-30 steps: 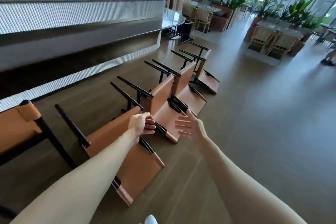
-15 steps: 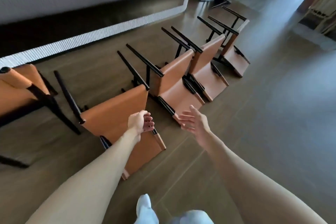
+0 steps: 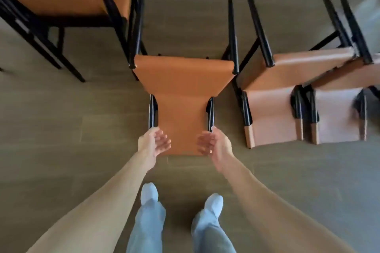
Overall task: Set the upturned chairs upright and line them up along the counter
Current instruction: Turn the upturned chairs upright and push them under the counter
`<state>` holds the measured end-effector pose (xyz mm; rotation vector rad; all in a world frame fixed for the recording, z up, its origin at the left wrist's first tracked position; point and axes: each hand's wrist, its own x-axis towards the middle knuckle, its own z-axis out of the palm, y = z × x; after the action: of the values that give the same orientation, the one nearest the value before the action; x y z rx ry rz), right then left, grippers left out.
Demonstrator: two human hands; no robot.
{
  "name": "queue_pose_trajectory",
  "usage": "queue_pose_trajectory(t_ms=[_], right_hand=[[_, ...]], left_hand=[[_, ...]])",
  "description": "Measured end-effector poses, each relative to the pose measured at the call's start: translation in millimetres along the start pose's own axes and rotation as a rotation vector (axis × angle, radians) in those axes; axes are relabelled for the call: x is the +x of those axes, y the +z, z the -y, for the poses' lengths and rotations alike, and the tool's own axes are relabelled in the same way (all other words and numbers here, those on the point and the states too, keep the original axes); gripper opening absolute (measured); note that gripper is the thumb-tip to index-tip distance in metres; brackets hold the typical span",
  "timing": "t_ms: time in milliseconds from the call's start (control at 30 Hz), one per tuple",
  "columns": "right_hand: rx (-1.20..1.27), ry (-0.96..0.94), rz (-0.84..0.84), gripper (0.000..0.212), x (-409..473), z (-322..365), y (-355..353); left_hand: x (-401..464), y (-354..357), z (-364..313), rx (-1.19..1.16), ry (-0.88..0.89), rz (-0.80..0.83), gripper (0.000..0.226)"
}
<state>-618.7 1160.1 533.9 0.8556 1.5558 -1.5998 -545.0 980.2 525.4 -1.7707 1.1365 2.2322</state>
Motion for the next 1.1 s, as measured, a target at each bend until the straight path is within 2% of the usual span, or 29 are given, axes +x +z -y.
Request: queue_pose_trajectory(t_ms=[133, 300, 467, 567, 767, 933, 1000, 1100], right_hand=[[-0.074, 0.049, 0.061, 0.036, 89, -37, 3], [-0.122, 0.091, 0.084, 0.035, 207, -120, -9], [-0.043, 0.184, 0.032, 0.033, 299, -212, -28], [0.064, 0.227, 0.005, 0.036, 350, -256, -35], [0.229, 0.268, 0.0, 0.053, 445, -319, -31], [0.399, 0.252, -0.001, 0.072, 495, -340, -25], [0.494, 0.246, 0.008, 0.069, 504, -343, -23], [0.551, 0.259, 0.018, 0.048, 498, -344, -18]], left_hand=[[75, 6, 58, -0.035, -0.04, -0.035, 0.017], [188, 4, 160, -0.053, -0.128, -0.021, 0.021], [268, -16, 259, -0.039, -0.197, -0.012, 0.026], [317, -32, 301, -0.106, -0.221, -0.038, 0.034], [421, -41, 341, -0.365, -0.202, -0.08, 0.035], [478, -34, 346, -0.54, -0.184, -0.038, 0.057], [486, -35, 347, -0.572, -0.19, -0.028, 0.057], [483, -38, 342, -0.632, -0.212, 0.007, 0.048]])
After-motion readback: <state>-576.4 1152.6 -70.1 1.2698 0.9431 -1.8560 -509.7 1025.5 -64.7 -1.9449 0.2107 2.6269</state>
